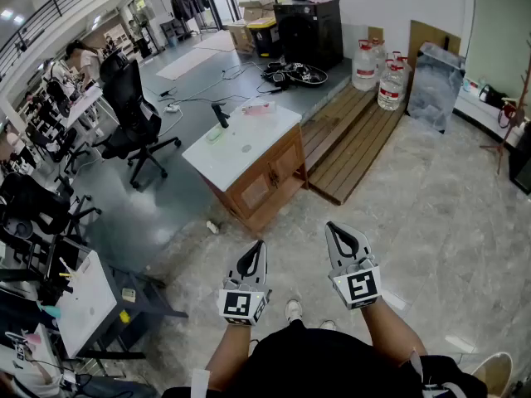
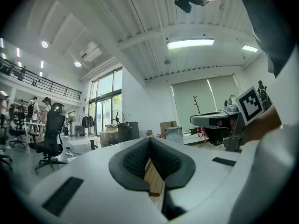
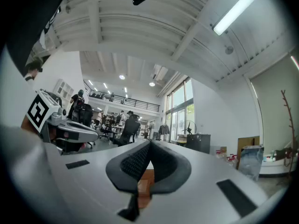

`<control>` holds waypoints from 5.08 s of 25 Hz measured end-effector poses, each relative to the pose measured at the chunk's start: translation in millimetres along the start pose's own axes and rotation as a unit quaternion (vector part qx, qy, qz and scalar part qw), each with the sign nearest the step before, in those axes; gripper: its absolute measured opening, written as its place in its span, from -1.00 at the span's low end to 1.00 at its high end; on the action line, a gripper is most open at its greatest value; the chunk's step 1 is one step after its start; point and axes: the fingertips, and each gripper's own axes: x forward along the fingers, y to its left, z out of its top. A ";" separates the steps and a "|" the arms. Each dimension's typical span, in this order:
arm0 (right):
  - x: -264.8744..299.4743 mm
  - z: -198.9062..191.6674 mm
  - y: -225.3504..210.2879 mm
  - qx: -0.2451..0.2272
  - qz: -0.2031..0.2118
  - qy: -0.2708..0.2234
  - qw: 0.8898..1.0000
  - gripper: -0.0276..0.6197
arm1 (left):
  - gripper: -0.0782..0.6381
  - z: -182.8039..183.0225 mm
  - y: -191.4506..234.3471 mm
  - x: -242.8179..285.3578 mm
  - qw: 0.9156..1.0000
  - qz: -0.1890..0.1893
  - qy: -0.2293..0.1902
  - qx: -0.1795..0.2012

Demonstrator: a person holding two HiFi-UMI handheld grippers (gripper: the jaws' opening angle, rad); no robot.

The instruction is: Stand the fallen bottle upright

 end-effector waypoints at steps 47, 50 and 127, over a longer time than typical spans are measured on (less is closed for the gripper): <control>255.6 -91.3 -37.0 -0.002 -0.010 0.082 0.997 0.20 | -0.73 -51.8 187.5 177.2 0.998 -0.045 -0.033 -0.026; 275.7 -100.0 -49.5 -0.001 -0.006 0.082 0.997 0.33 | -0.73 -59.4 196.4 194.8 0.999 -0.046 -0.012 -0.013; 919.9 -239.1 -145.5 -0.032 0.220 0.146 0.964 0.93 | -0.73 -131.9 591.6 612.1 0.985 0.130 0.093 -0.063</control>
